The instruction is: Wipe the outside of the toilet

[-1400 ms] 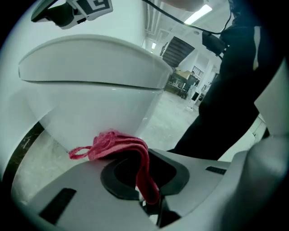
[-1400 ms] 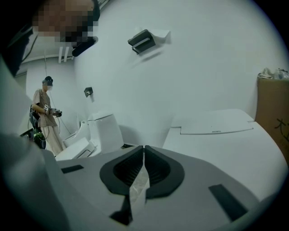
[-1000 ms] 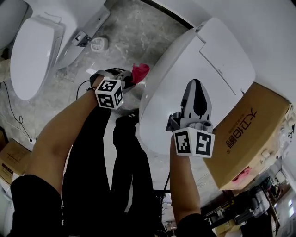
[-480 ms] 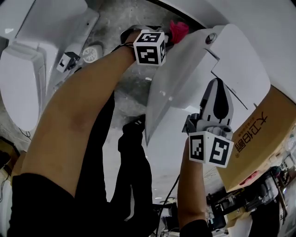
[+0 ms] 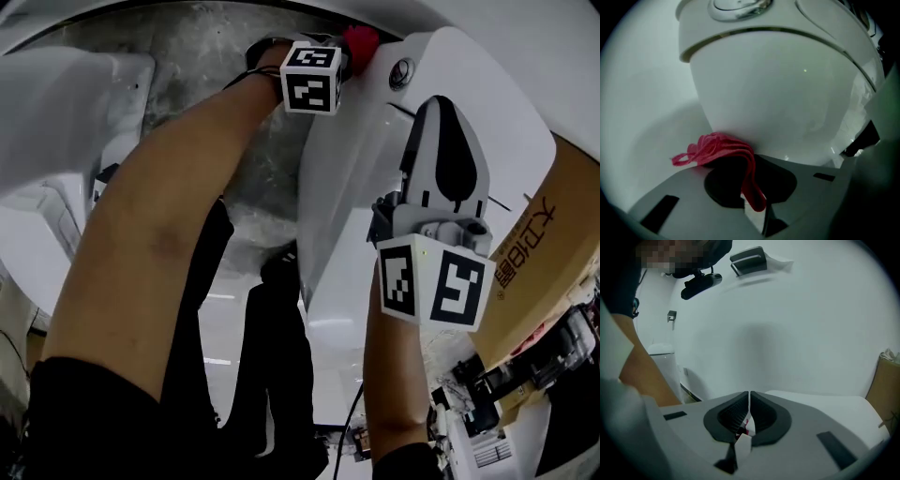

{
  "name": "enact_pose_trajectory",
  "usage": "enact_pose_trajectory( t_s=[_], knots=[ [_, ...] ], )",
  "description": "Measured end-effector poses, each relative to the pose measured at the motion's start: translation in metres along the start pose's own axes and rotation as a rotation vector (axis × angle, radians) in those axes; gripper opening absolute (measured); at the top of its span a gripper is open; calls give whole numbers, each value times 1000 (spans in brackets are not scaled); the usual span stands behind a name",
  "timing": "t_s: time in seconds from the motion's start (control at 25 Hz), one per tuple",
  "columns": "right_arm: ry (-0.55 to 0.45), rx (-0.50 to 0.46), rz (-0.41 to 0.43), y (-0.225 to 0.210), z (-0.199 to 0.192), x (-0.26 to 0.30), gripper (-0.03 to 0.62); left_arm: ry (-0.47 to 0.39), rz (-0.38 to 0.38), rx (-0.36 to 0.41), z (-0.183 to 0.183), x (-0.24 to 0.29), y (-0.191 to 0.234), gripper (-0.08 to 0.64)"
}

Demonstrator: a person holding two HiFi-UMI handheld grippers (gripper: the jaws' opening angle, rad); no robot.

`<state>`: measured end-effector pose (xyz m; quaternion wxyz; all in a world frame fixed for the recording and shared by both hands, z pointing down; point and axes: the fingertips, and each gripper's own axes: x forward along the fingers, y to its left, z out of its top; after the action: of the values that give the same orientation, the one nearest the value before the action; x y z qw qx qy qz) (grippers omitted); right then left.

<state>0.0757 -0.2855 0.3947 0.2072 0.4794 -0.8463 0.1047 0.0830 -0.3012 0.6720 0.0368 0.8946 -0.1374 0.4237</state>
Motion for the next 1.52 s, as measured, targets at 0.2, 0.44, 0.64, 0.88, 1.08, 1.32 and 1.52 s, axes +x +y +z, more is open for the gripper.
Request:
enact_pose_trajectory(
  t_s=[0.2,0.44,0.64,0.88,1.08,1.32,1.52],
  knots=[
    [7,32,-17,-1,-16,-12,37,18,-38,84,3,-1,-15,57],
    [-1,52,0,9,-19,-20,37,25,-44,77,-1,-5,-42,56],
    [14,51,28,15,-29,-46,37,25,2,-20,-3,-6,-85,57],
    [21,49,80,21,-46,-84,37,54,14,-88,-17,1,-166,57],
    [14,45,141,40,-60,-116,37,76,45,-127,-28,-2,-223,56],
    [19,8,243,58,-84,-149,37,97,89,-174,-32,0,-279,57],
    [24,-45,282,62,-97,-173,37,112,21,-171,-37,1,-339,57]
  ],
)
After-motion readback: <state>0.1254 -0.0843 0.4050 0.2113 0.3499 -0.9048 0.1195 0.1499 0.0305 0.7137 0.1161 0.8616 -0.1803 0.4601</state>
